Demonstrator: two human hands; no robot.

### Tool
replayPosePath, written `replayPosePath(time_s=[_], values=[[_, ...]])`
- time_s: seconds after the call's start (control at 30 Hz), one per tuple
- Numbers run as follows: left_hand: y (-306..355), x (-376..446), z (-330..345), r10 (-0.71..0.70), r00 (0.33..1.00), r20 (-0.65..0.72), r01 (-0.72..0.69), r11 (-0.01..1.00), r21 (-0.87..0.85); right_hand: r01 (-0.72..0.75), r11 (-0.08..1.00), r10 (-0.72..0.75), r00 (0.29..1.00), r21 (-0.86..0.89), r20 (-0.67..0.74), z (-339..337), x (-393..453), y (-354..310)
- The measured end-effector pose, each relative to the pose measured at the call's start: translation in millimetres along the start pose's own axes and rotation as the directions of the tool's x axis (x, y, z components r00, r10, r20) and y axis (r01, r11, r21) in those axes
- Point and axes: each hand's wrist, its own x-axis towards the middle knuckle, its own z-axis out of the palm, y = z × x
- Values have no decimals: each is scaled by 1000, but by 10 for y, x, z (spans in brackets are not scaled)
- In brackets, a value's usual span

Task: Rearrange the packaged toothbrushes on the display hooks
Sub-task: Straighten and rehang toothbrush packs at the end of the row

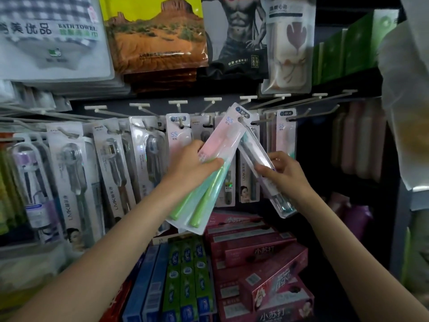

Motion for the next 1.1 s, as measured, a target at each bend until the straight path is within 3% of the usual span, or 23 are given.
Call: replayPosePath(time_s=[0.1, 0.27, 0.43, 0.53, 0.73, 0.87, 1.03, 1.1], values=[[12, -41, 70, -51, 998, 29, 55, 989, -139, 42, 999, -43, 999, -19, -21, 64, -23, 56], [-35, 5, 57, 15, 1000, 25, -14, 1000, -17, 156, 966, -151, 988, -208, 38, 19, -9, 24], [-58, 51, 58, 50, 999, 4, -50, 996, 70, 208, 810, -175, 978, -548, 112, -153, 253, -194], [-81, 74, 37, 101, 995, -27, -96, 984, 153, 206, 764, -156, 979, -612, 134, -142, 379, -224], [-135, 58, 74, 123, 990, -68, -103, 965, 240, 11, 988, 1, 997, -153, 78, -11, 194, 14], [-149, 43, 110, 117, 990, -84, -95, 970, 224, -39, 995, 38, 999, 94, 17, 133, 63, 100], [-161, 31, 77, 136, 984, -111, -102, 957, 272, -138, 919, 183, 979, 369, -90, 386, -1, 161], [-159, 33, 51, 141, 984, -106, -106, 954, 281, -121, 911, 195, 969, 394, -153, 361, 64, 117]])
